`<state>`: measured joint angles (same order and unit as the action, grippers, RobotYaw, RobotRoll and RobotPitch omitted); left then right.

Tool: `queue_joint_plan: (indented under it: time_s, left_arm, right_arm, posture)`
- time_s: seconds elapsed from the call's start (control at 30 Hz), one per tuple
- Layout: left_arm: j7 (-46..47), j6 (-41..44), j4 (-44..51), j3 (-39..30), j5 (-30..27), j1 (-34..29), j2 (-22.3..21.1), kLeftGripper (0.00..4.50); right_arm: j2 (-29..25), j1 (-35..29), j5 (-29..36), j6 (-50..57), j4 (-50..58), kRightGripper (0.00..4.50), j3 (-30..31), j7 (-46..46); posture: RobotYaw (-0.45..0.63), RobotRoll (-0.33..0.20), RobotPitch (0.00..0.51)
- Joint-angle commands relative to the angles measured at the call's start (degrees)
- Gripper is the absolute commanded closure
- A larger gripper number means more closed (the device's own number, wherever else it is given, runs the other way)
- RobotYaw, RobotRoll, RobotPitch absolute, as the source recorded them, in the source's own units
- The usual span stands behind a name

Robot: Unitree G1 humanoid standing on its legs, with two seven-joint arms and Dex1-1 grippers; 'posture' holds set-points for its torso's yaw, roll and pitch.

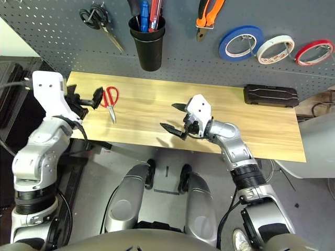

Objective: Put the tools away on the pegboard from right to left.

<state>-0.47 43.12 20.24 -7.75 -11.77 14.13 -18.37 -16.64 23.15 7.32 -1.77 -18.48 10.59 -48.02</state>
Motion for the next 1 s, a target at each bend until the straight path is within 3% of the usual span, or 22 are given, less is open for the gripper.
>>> queue_joint_plan:
  time_s: [0.03,0.7,1.0]
  left_arm:
    - [1.3,-1.0,-5.2,1.2,3.5,-0.8,0.5,0.03]
    - [7.0,-16.2,-38.2,-1.4,9.9,12.3,3.5,0.03]
    - [11.3,-25.6,-56.8,-3.3,11.2,20.7,2.1,0.03]
  right_arm:
    - [1.2,-0.4,-2.4,-1.0,-2.1,0.00,1.8,1.2]
    - [3.6,-2.5,-5.8,1.2,1.4,0.00,4.7,4.4]
    - [3.4,-3.5,-5.8,3.0,4.4,0.00,4.8,5.1]
  posture:
    - [0.33,0.000,0.392]
    - [0.28,0.000,0.430]
    - [0.25,0.000,0.426]
